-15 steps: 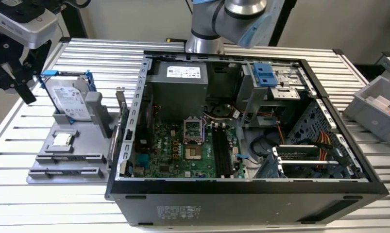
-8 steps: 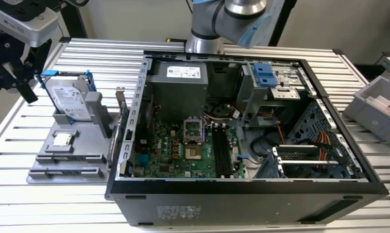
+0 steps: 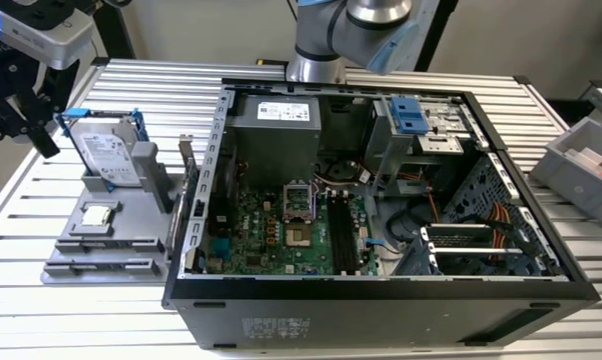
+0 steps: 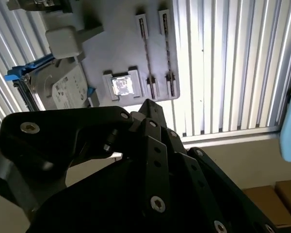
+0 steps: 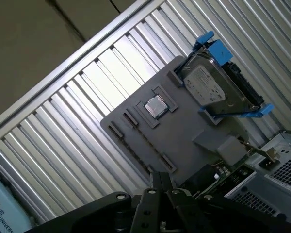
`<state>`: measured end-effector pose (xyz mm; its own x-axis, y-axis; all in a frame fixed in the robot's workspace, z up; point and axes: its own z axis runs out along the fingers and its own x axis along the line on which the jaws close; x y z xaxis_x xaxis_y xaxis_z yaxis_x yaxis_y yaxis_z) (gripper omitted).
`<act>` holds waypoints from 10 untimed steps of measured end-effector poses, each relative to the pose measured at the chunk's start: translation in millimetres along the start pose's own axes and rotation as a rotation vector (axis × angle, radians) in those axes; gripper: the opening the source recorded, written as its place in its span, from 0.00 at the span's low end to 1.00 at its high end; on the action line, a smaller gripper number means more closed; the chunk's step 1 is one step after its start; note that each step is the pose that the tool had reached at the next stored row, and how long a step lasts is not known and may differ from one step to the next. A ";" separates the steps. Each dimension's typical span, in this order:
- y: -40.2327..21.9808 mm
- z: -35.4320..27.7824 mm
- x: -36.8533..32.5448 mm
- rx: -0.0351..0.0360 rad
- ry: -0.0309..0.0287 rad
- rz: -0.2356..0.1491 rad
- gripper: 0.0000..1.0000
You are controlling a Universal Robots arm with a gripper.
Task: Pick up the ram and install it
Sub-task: 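Pick up the ram and move it above insertion slot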
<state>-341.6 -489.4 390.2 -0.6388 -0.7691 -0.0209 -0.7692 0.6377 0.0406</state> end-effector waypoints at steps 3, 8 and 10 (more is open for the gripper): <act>0.1 0.0 -0.2 -0.0009 0.0018 -0.042 0.00; 0.2 0.0 -0.3 -0.0021 0.0041 -0.100 0.00; 0.2 0.0 -0.3 -0.0025 0.0048 -0.119 0.00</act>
<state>-341.5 -489.0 390.2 -0.5427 -0.8396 -0.0209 -0.8396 0.5417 0.0406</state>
